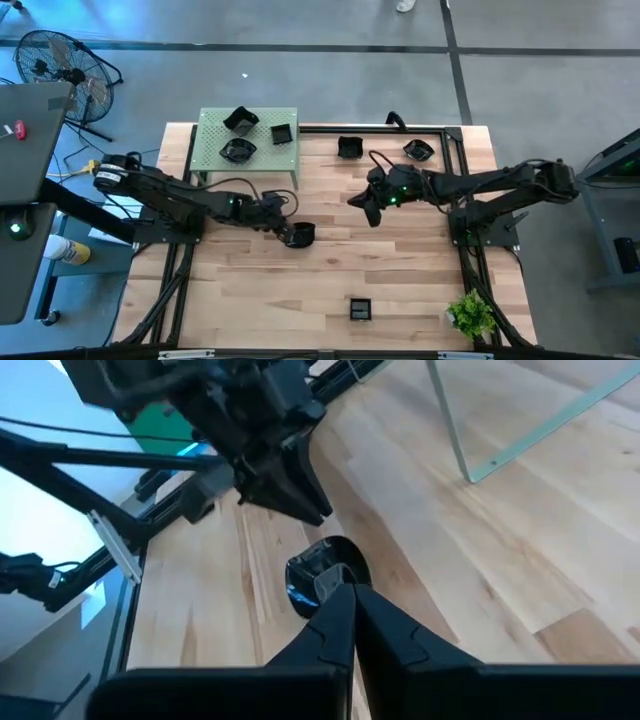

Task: Pick & Place Mini shaped plates
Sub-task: Stack the black leaf-shaped plate on top of the stacked black leaf-shaped plate on the shelf

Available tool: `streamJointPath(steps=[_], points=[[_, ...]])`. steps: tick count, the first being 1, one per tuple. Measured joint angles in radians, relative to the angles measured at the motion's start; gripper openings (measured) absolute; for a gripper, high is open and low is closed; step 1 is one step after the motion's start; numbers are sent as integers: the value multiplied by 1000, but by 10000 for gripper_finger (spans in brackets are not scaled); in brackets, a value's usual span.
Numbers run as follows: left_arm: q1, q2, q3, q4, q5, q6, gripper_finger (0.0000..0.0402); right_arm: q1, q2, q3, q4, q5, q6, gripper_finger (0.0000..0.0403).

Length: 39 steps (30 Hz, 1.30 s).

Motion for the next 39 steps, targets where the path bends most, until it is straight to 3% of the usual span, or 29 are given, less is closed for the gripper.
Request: streamJointPath(steps=[4, 14, 17, 22, 24, 28, 35, 39], points=[[0, 41, 0, 3, 8, -10, 106, -11, 0, 0, 6, 0, 0, 2], [0, 148, 0, 96, 50, -20, 109, -15, 0, 0, 24, -1, 2, 2], [0, 147, 0, 95, 56, -19, 92, -15, 0, 0, 30, -1, 2, 5], [0, 147, 1, 103, 63, 38, 18, -15, 0, 0, 31, -1, 3, 3], [1, 143, 1, 111, 82, 62, 8, -15, 0, 0, 32, -1, 2, 2], [1, 105, 1, 90, 85, 95, 7, -15, 0, 0, 33, -1, 2, 5], [76, -74, 4, 42, 147, 225, 2, -15, 0, 0, 37, -1, -3, 2], [136, -193, 55, -84, 190, 344, 1, -15, 0, 0, 39, 0, -6, 4]])
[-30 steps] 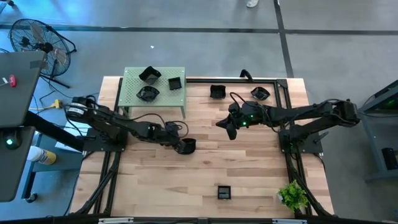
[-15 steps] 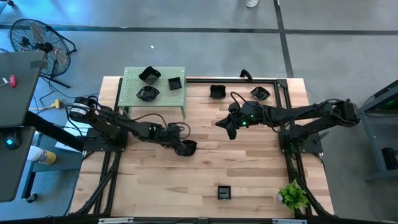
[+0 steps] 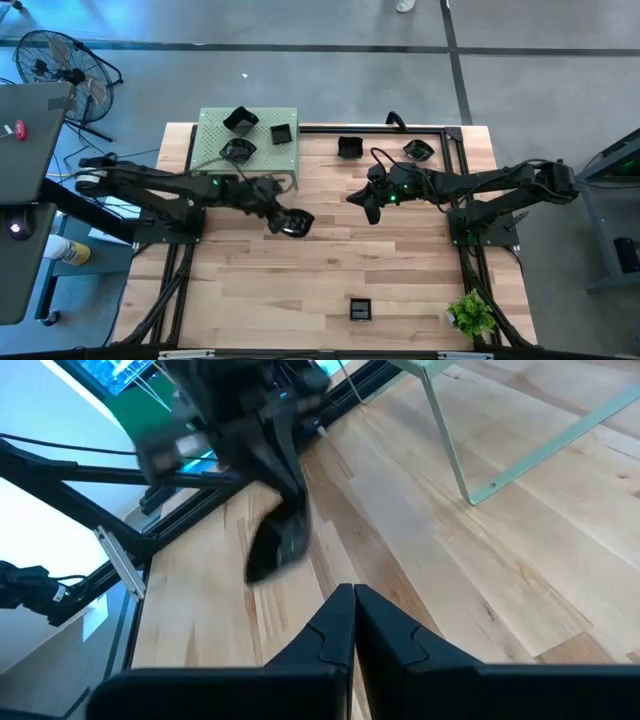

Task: Pick & Place Mini shaped plates
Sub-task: Stack the black leaf-shaped plate on top of the stacked black leaf-shaped plate on the shelf

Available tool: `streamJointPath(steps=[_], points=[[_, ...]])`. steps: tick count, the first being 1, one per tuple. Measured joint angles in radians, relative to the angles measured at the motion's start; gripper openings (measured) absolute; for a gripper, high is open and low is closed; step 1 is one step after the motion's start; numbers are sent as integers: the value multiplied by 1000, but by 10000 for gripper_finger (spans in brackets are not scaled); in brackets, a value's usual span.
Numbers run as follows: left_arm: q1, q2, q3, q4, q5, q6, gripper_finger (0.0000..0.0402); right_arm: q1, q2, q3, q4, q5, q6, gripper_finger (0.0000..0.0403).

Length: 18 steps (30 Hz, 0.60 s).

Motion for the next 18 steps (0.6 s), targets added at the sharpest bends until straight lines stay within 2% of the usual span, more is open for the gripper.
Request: streamJointPath(steps=[5, 11, 18], points=[[76, -80, 144, -239, 23, 160, 1, 0, 0, 0, 7, 1, -2, 2], [186, -85, 335, -517, 28, 362, 1, 0, 0, 0, 14, 5, -13, 6], [345, -111, 446, -654, 111, 556, 0, 0, 0, 0, 15, 7, -16, 3]])
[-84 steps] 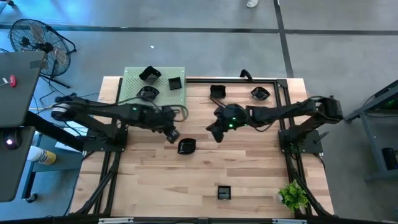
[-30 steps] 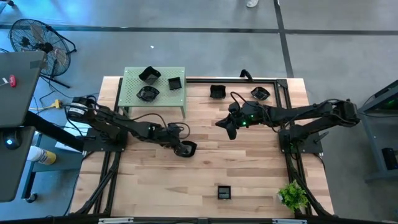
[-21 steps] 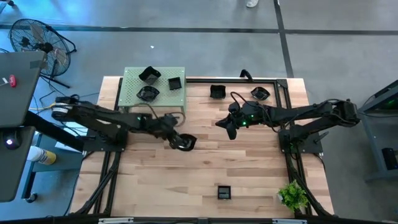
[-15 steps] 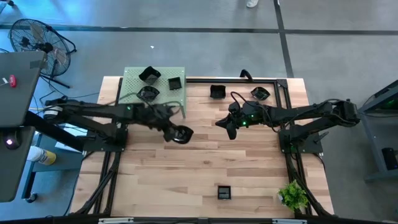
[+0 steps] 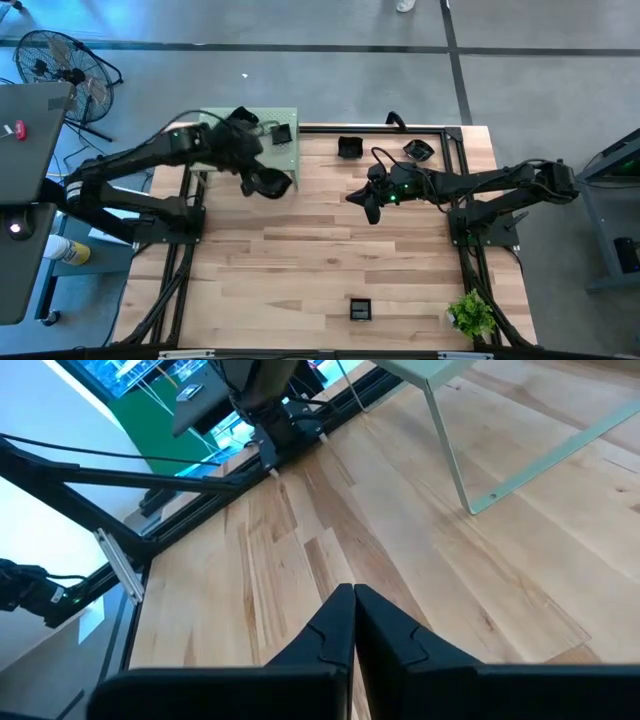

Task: Pick & Place Mini shaped plates
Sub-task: Stack the black leaf-shaped plate on top of the stacked black leaf-shaped plate on the shelf

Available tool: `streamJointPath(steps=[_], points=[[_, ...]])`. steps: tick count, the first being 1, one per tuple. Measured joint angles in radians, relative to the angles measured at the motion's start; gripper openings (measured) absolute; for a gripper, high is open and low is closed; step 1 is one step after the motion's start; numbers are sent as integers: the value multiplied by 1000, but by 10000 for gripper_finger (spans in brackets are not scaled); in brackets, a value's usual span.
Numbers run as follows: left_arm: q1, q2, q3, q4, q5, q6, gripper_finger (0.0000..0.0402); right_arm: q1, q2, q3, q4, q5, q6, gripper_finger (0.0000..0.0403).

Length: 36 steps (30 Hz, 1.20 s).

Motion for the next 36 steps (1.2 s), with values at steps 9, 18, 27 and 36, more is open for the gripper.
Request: streamJointPath(steps=[9, 18, 27, 36], points=[[217, -38, 10, -98, 94, 182, 0, 0, 0, 0, 0, 0, 2, 3], [362, -38, 10, -114, 177, 318, 0, 0, 0, 0, 0, 0, 4, 4], [480, -37, 10, -144, 229, 422, 0, 0, 0, 0, 1, 4, 14, 4], [601, 1, 10, -190, 253, 545, 0, -2, 0, 0, 1, 9, -3, 4]])
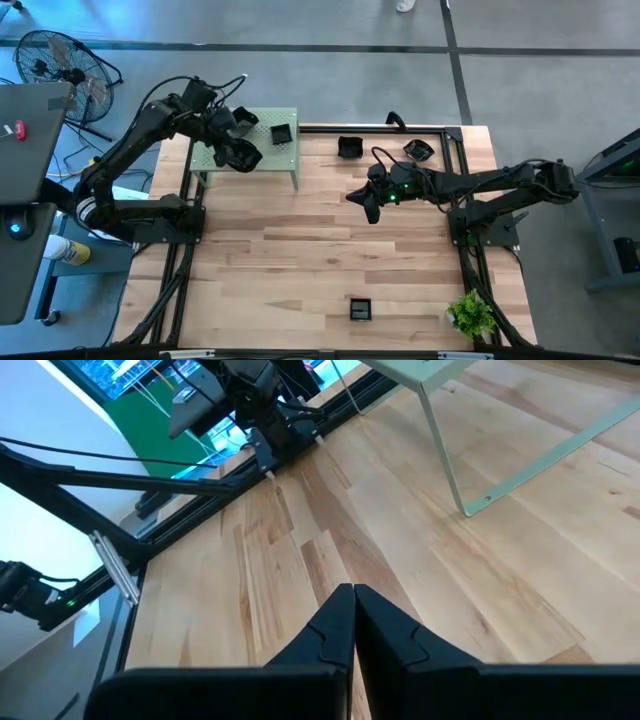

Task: Pick & Place Mini shaped plates
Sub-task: Stack the black leaf-shaped plate on top of the stacked black leaf-shaped plate on the shelf

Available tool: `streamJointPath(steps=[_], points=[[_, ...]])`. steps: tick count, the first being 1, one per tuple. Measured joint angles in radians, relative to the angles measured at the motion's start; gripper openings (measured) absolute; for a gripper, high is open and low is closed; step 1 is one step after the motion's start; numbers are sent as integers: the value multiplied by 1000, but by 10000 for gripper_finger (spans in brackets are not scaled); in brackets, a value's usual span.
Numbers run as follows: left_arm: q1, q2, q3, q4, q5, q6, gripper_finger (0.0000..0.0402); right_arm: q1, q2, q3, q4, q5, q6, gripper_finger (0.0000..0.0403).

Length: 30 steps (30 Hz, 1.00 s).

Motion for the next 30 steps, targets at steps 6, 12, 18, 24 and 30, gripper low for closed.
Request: streamJointPath(steps=[6, 12, 18, 24, 30], points=[[51, 5, 13, -4, 18, 28, 0, 0, 0, 0, 0, 7, 2, 3], [106, 12, 60, -5, 17, 57, 0, 0, 0, 0, 1, 8, 9, 2], [157, 40, 76, -56, 1, 107, 0, 0, 0, 0, 3, 7, 9, 3], [162, 94, 76, -90, -12, 125, 0, 0, 0, 0, 4, 19, 10, 4], [161, 118, 76, -76, -75, 132, 12, 0, 0, 0, 6, 20, 10, 2]])
